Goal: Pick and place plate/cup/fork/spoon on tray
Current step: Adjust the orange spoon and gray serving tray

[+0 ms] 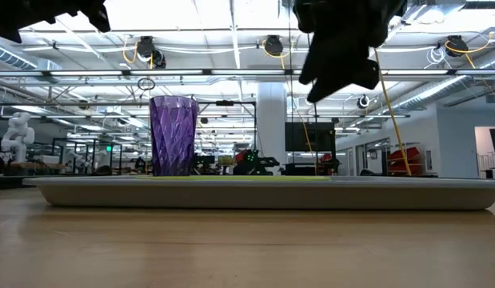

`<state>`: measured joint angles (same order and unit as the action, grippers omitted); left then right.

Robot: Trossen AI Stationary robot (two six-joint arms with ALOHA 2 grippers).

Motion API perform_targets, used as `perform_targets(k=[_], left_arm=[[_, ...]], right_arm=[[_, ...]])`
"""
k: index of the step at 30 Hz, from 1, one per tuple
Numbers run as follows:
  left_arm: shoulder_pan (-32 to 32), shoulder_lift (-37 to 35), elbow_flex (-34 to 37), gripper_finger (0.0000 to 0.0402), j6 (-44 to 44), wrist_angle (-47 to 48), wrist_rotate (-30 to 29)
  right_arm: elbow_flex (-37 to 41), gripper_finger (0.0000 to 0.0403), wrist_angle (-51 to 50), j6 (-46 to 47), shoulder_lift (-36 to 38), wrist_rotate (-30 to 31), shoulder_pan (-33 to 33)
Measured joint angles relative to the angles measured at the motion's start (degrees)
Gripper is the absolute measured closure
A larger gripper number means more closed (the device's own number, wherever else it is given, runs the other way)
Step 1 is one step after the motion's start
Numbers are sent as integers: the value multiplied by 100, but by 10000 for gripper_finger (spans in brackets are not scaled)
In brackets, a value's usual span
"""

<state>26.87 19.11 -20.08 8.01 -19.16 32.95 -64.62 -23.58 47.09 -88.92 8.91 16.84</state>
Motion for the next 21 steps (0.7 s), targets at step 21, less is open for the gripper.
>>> perform_targets(k=[21], left_arm=[[0, 0, -2, 325, -35, -133, 4]], right_arm=[[74, 248, -143, 490, 0, -2, 13]])
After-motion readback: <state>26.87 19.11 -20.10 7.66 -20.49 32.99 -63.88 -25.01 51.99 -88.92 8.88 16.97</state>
